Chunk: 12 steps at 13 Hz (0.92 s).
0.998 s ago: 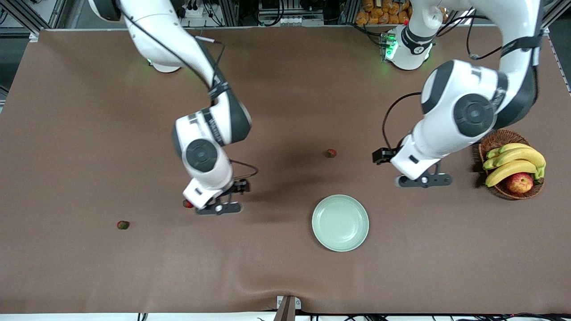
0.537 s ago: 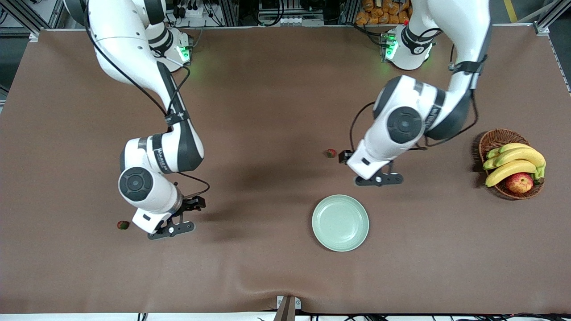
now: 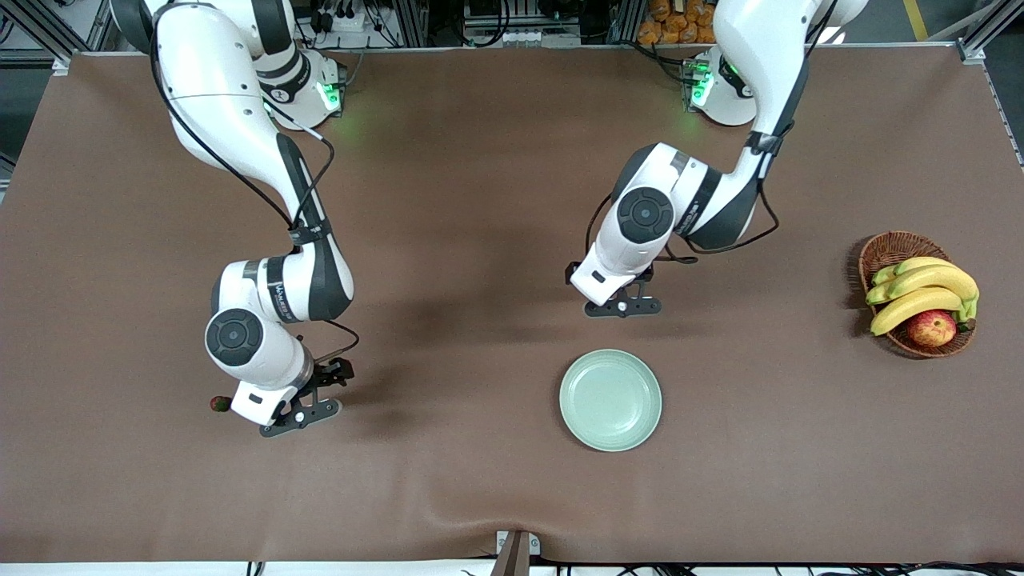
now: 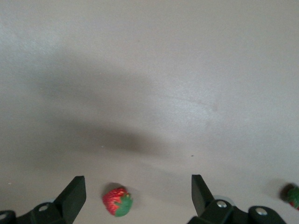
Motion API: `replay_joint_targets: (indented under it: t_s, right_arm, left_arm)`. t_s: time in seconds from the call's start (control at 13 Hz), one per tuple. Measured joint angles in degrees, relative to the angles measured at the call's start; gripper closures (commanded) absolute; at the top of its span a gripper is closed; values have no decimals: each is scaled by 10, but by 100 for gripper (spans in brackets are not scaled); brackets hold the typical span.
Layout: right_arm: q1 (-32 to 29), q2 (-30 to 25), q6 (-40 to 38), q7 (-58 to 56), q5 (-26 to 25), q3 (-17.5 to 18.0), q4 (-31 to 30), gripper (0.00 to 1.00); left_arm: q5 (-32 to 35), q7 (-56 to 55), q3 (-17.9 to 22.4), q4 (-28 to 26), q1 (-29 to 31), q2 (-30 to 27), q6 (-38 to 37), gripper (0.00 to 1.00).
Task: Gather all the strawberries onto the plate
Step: 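Reach the right gripper to another strawberry while the left gripper reaches the released one, then close both grippers on their strawberries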
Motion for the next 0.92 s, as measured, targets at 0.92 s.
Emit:
replay_joint_targets:
  t_s: [0.92]
  right_arm:
    - [-8, 19, 18, -85, 11, 34, -54, 0]
  left_arm:
    - [28, -44, 5, -35, -30, 62, 64, 17]
